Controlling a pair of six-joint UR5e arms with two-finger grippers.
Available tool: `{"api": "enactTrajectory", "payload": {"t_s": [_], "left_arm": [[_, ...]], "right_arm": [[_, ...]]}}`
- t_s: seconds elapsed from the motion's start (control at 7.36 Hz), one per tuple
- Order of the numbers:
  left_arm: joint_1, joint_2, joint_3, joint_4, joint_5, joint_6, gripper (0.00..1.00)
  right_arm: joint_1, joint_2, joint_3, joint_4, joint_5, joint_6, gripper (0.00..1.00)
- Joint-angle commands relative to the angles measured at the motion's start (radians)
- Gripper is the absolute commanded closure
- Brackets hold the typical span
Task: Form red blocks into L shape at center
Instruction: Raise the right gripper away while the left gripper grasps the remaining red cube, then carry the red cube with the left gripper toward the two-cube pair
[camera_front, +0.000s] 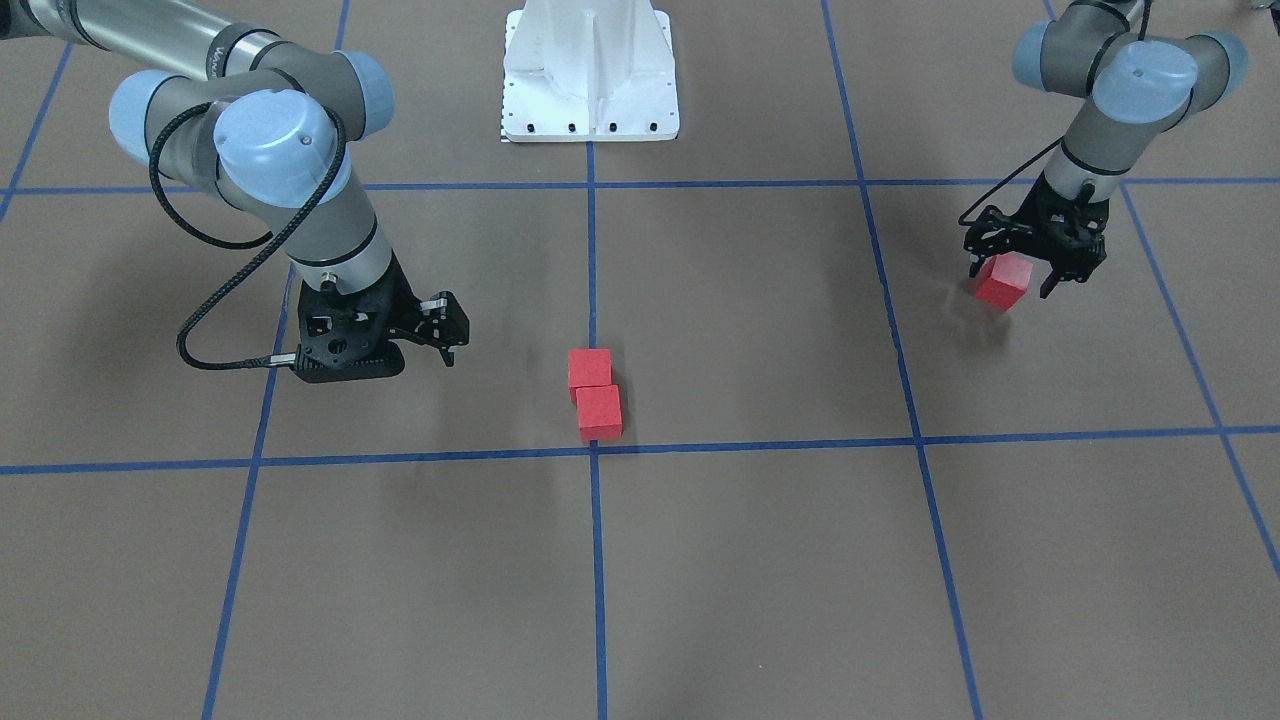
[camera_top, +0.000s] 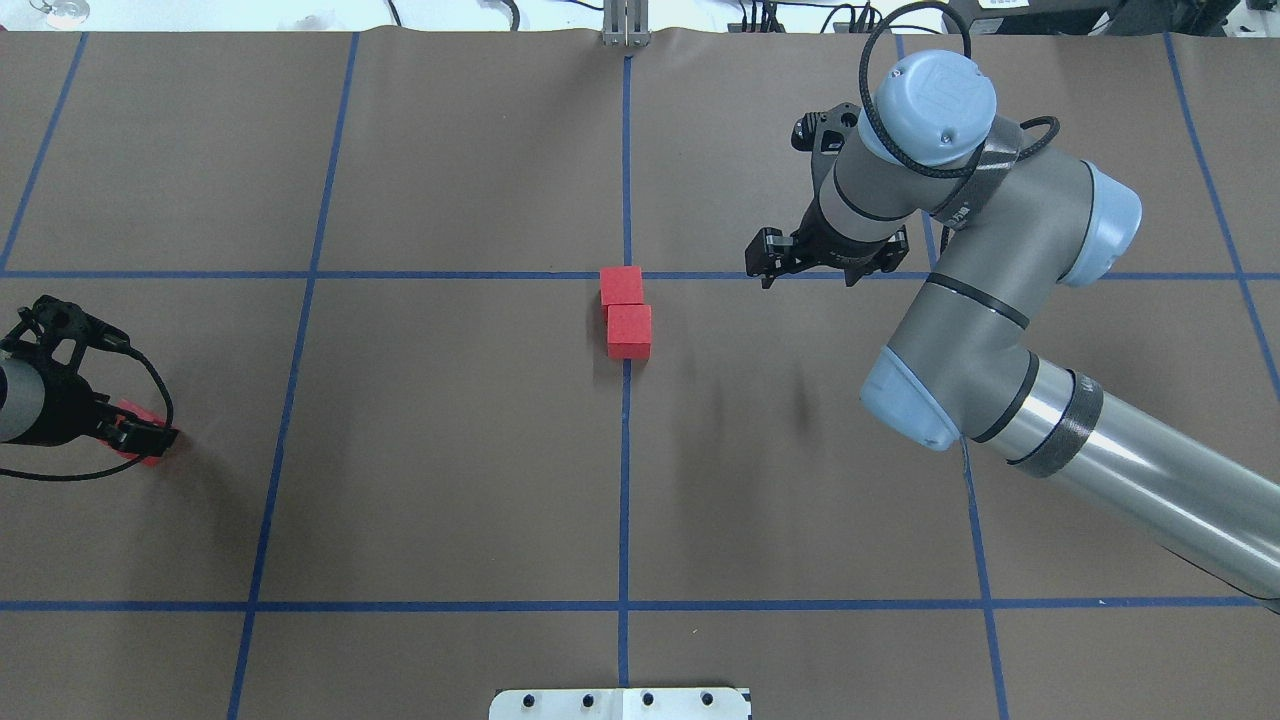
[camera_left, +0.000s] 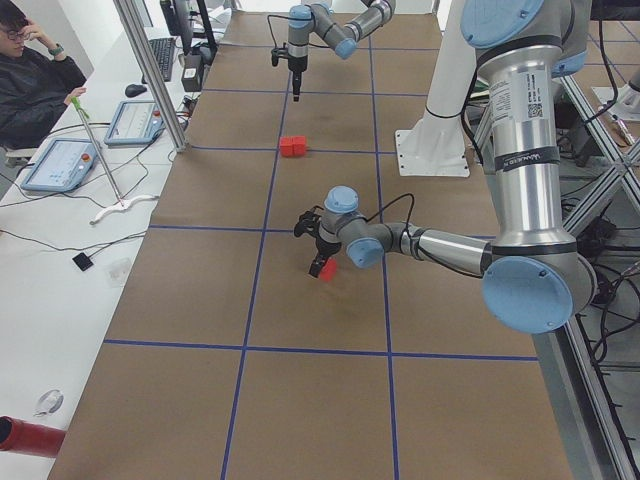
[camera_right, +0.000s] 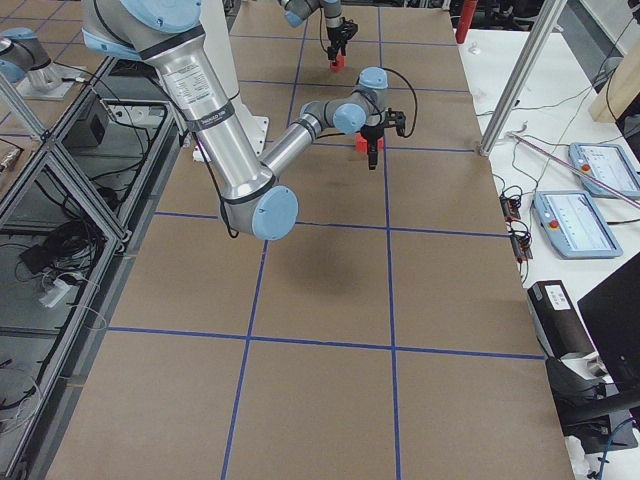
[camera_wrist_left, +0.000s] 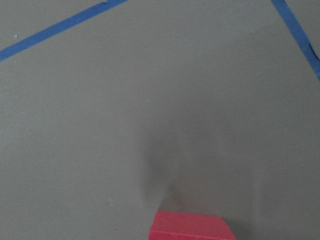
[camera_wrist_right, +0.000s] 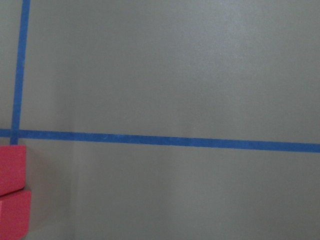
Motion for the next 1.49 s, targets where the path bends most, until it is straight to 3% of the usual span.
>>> {"api": "enactTrajectory", "payload": {"t_s": [0.0, 0.14, 0.41, 0.54, 0.82, 0.95, 1.36], "left_arm": [[0.004, -0.004, 0.011, -0.002, 0.001, 0.0, 0.04], [0.004, -0.004, 0.011, -0.002, 0.001, 0.0, 0.18], [0.002, -0.004, 0.003, 0.0, -0.002, -0.041, 0.95], [-0.003, -0.005, -0.012, 0.005, -0.043, -0.08, 1.0], [-0.036, -0.022, -0.046, 0.087, -0.078, -0.092, 1.0], [-0.096, -0.107, -0.045, 0.186, -0.082, -0.146, 1.0], [-0.096, -0.337, -0.019, 0.323, -0.07, -0.763, 1.0]], "right_arm": [[0.0, 0.0, 0.0, 0.0, 0.001, 0.0, 0.01], [0.0, 0.0, 0.0, 0.0, 0.001, 0.0, 0.01], [0.0, 0.0, 0.0, 0.0, 0.001, 0.0, 0.01], [0.002, 0.0, 0.001, -0.001, 0.003, 0.0, 0.01], [0.032, 0.0, 0.009, -0.002, 0.033, -0.002, 0.01], [0.047, -0.006, 0.01, -0.002, 0.043, -0.017, 0.01], [0.089, -0.052, 0.03, -0.003, 0.043, -0.106, 0.01]]}}
